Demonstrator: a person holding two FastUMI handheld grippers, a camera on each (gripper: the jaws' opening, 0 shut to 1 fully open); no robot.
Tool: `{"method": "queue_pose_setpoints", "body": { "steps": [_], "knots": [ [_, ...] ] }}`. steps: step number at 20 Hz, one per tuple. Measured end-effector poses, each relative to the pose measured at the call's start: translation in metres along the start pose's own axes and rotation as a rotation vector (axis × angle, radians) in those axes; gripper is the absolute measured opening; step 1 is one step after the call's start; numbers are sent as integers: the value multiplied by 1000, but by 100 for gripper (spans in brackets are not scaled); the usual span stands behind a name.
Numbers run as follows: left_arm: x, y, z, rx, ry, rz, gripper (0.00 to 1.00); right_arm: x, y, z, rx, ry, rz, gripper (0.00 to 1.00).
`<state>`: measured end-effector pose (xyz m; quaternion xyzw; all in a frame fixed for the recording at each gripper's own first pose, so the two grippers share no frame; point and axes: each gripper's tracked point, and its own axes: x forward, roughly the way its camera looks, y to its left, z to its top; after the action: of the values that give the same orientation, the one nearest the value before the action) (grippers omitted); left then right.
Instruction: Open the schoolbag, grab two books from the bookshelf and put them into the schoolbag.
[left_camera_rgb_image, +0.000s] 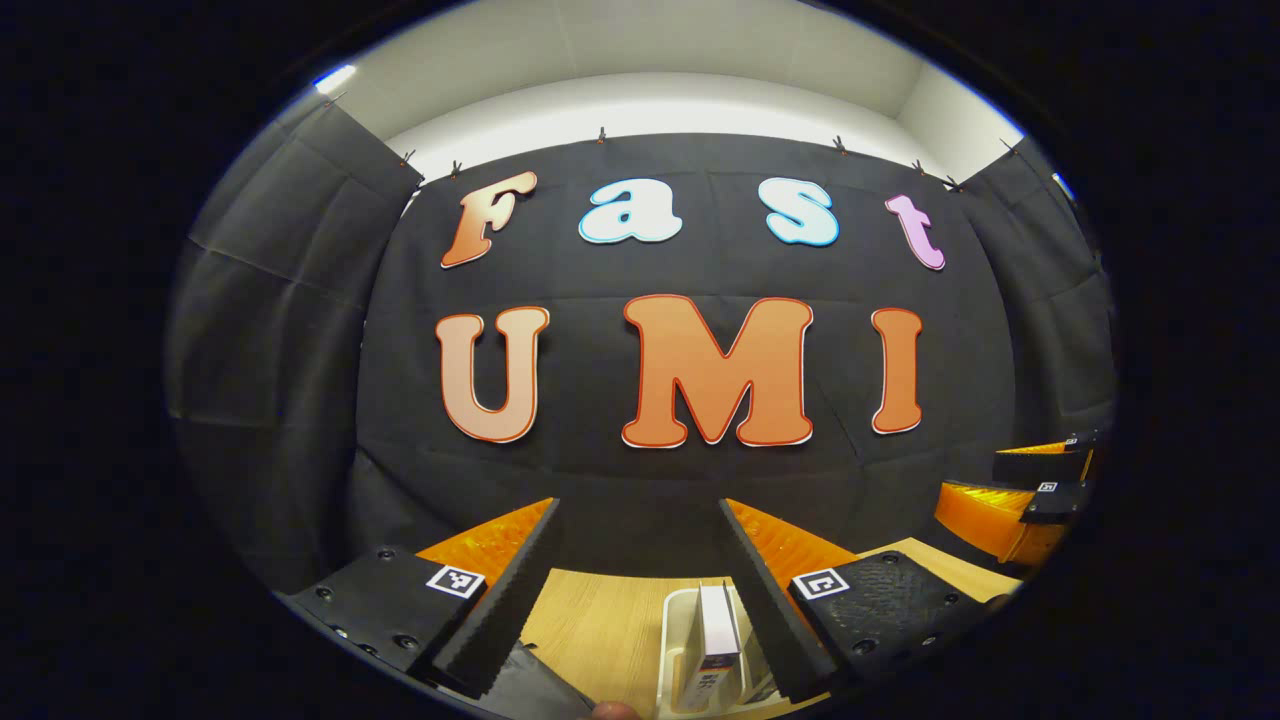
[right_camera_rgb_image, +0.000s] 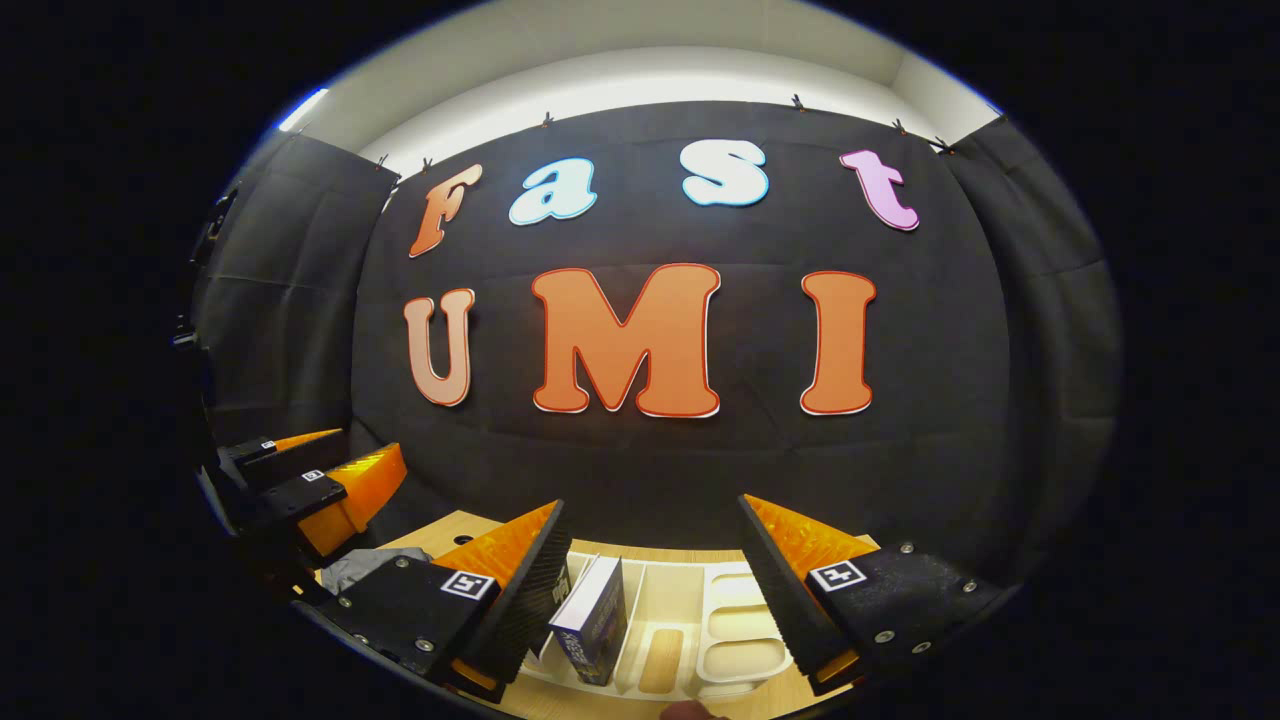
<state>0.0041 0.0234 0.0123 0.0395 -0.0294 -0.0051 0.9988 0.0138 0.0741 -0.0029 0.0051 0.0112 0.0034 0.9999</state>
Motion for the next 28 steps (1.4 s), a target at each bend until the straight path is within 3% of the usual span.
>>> {"method": "queue_pose_setpoints", "body": {
  "steps": [7,15,24,28],
  "knots": [
    [-1,8,-6,-12,26,-89,96,6,46,3,-38,1,-111,98],
    [3,13,-7,-8,27,-167,96,11,66,11,-78,-16,-205,98],
    [-8,30,-34,87,98,-91,96,29,64,5,-102,-6,-98,98],
    [-23,47,-60,209,196,-56,95,35,50,-2,-120,-7,-70,98]
  ]
}}
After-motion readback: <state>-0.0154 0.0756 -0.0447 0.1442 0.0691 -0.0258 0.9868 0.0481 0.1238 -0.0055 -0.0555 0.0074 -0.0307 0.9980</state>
